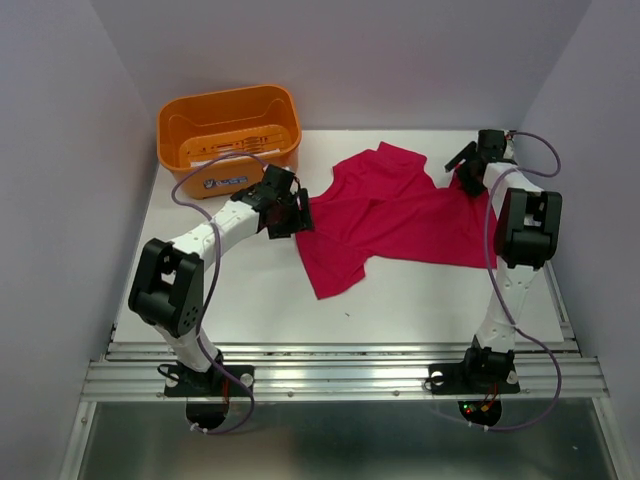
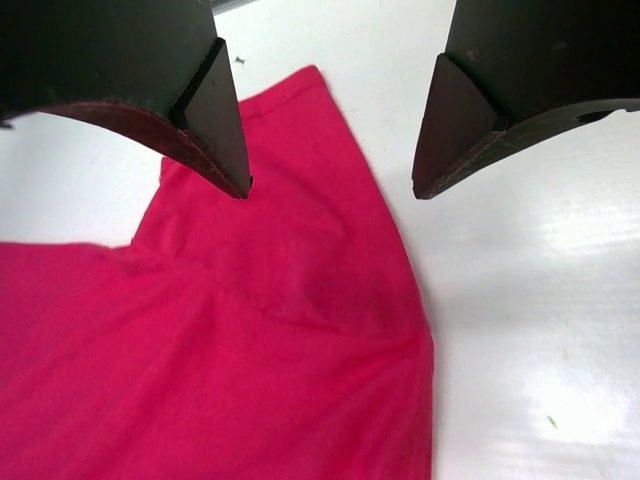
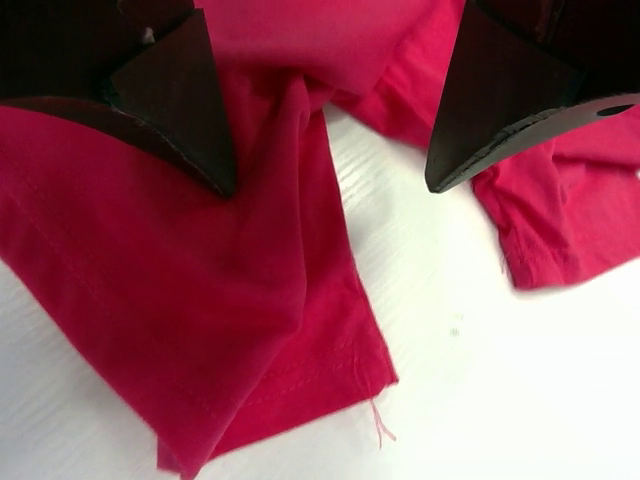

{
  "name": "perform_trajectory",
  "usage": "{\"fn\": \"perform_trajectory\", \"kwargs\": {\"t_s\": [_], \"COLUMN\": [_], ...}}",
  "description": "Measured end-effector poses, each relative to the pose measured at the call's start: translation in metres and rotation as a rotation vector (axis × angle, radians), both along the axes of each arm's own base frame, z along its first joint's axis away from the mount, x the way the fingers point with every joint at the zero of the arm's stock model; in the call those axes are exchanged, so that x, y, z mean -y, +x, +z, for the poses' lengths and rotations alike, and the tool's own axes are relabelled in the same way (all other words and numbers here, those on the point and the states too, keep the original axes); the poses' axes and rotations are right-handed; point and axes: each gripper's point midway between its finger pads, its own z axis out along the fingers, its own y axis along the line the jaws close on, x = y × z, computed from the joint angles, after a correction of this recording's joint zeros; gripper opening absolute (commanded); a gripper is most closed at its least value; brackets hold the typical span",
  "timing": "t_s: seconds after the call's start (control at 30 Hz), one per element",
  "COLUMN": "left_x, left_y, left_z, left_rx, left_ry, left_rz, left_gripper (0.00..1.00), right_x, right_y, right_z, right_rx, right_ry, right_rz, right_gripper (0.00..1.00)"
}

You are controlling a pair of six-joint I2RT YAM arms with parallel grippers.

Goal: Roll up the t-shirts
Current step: Flatten out the T-shirt at the center of the board.

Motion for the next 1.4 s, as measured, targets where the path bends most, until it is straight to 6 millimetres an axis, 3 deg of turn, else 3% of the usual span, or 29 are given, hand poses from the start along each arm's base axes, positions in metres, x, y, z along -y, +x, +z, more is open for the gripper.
{"fn": "perform_trajectory", "kwargs": {"t_s": [0.13,0.23,0.33,0.4,0.47,0.63,0.8,1.03,1.13,1.17,1.2,1.4], "left_x": [0.005,0.009,0.01,0.012,0.016,0.023,0.038,0.063,0.067,0.069,0.068,0.063], "left_y": [-0.03,-0.065,-0.092,-0.104,-0.113,-0.13,-0.137,-0.127,-0.121,-0.119,-0.115,-0.093], "left_z": [-0.004,-0.013,-0.026,-0.035,-0.042,-0.055,-0.075,-0.076,-0.078,-0.079,-0.079,-0.07], "left_rx": [-0.026,-0.068,-0.118,-0.147,-0.169,-0.204,-0.234,-0.2,-0.189,-0.189,-0.178,-0.133], "left_ry": [0.002,-0.006,-0.014,-0.014,-0.019,-0.027,-0.018,-0.071,-0.073,-0.076,-0.065,-0.01], "left_rz": [-0.011,-0.013,0.0,0.006,0.012,0.029,0.038,0.04,0.044,0.049,0.054,0.069], "left_gripper": [0.77,0.76,0.76,0.76,0.76,0.73,0.68,0.51,0.28,0.06,0.0,0.0], "right_x": [-0.008,-0.015,-0.022,-0.028,-0.034,-0.043,-0.047,-0.052,-0.054,-0.054,-0.055,-0.058], "right_y": [-0.02,-0.038,-0.06,-0.079,-0.099,-0.145,-0.168,-0.196,-0.211,-0.217,-0.221,-0.246], "right_z": [0.013,0.04,0.084,0.109,0.119,0.107,0.1,0.1,0.094,0.092,0.09,0.08], "right_rx": [-0.018,0.007,0.074,0.121,0.148,0.106,0.07,0.063,0.041,0.03,0.023,-0.031], "right_ry": [0.013,0.025,0.025,0.03,0.037,0.051,0.052,0.049,0.05,0.05,0.05,0.057], "right_rz": [0.036,0.062,0.081,0.095,0.111,0.123,0.139,0.158,0.161,0.162,0.163,0.162], "right_gripper": [0.86,0.86,0.86,0.86,0.87,0.87,0.87,0.87,0.87,0.87,0.87,0.87]}}
